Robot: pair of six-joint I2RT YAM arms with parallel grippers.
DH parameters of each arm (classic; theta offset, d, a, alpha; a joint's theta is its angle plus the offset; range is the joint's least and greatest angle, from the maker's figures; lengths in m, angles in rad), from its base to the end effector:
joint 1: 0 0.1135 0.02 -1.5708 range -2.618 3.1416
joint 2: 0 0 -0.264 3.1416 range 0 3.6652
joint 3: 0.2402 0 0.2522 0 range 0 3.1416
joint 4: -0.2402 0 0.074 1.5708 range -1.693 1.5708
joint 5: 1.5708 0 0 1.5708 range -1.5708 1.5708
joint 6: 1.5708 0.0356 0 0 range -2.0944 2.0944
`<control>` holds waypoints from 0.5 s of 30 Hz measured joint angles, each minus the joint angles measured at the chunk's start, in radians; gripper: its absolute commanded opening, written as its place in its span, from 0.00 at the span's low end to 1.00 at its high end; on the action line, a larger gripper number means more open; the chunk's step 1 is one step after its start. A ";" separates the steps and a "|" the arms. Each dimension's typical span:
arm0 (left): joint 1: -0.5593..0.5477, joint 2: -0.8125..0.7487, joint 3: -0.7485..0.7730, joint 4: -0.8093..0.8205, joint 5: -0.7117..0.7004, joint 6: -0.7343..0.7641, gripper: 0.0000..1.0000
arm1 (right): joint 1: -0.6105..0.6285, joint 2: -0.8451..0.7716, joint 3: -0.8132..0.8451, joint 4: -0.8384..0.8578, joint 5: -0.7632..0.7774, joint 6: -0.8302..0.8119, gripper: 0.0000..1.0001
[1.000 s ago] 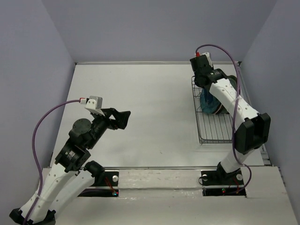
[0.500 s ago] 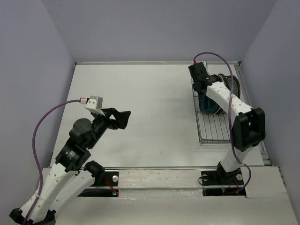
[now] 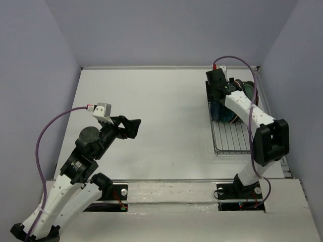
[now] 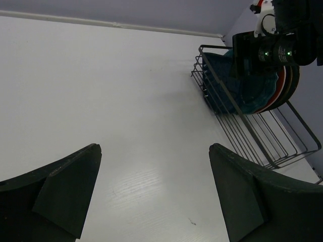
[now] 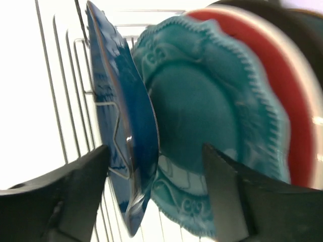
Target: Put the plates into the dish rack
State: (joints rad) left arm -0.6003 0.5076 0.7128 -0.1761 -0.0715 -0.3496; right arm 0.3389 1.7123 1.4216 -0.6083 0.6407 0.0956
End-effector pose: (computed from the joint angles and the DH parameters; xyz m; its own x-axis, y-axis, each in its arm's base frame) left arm 0.1057 -0.0693 0.3537 -0.1502 -0.3112 -0.9384 0.4822 0.8055 -0.3443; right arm 0.3588 0.1039 0.2819 -0.7268 -0.1750 -0.6642 0.1545 0.9006 -0.4063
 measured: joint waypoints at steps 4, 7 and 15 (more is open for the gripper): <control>0.000 0.001 0.000 0.000 -0.006 0.000 0.99 | 0.000 -0.103 0.000 0.013 -0.006 0.025 0.94; 0.000 0.003 0.000 0.000 -0.016 0.000 0.99 | 0.000 -0.220 -0.002 0.027 -0.037 0.048 0.95; 0.000 0.018 0.000 0.003 -0.031 -0.006 0.99 | 0.000 -0.642 -0.113 0.135 -0.272 0.115 1.00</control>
State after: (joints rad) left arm -0.6003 0.5259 0.7128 -0.1734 -0.1028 -0.3557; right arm 0.3389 1.0706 1.3087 -0.4732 0.3683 0.2108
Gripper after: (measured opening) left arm 0.990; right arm 0.995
